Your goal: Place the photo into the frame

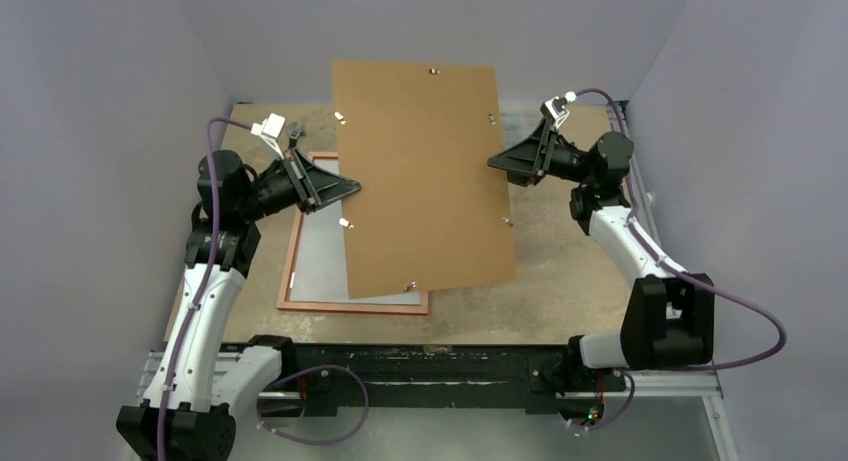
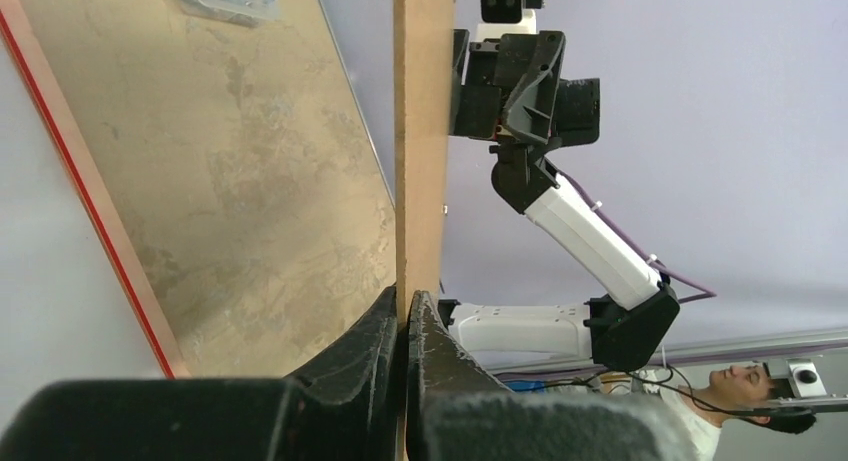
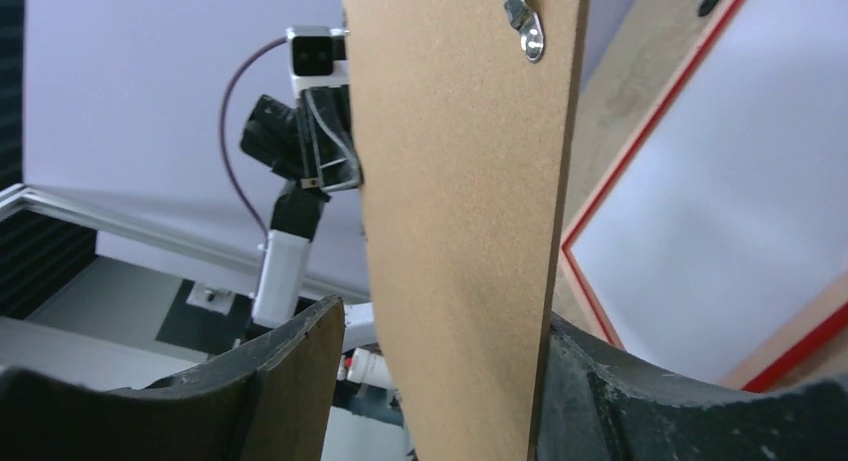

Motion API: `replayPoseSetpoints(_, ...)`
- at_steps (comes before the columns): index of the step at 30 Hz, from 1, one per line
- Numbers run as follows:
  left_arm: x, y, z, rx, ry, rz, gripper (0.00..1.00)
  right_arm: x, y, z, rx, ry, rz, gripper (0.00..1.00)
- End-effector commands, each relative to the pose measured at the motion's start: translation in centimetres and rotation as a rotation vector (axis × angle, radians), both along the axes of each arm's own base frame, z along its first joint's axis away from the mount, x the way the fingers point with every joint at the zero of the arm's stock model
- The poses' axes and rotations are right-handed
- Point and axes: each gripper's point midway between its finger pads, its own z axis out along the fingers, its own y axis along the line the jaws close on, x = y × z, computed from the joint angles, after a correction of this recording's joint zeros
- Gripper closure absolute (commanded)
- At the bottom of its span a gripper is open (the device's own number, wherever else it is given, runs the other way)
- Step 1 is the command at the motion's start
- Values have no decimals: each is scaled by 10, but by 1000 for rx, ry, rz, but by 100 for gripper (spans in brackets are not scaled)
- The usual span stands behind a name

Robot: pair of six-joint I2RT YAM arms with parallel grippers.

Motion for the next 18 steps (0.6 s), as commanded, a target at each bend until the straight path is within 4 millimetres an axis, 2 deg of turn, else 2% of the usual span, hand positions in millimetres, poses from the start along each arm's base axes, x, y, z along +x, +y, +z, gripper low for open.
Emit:
replayPoseSetpoints(1, -1, 4, -4, 0, -19, -23, 100, -36, 4, 49, 116, -126, 128, 42)
replayPoseSetpoints(5, 3, 11, -12, 26, 0, -19, 100, -43, 5, 58, 154, -134, 171, 53)
replayPoseSetpoints(7, 6, 14, -16, 34, 13, -13, 100, -47, 8, 59, 156, -136, 197, 54)
replayPoseSetpoints(15, 9, 16, -22, 64, 25, -11, 100, -50, 27, 44, 115, -58, 252, 61)
replayPoseSetpoints(18, 10, 17, -26, 73, 36, -2, 100, -45, 29, 35, 78, -57, 228, 71)
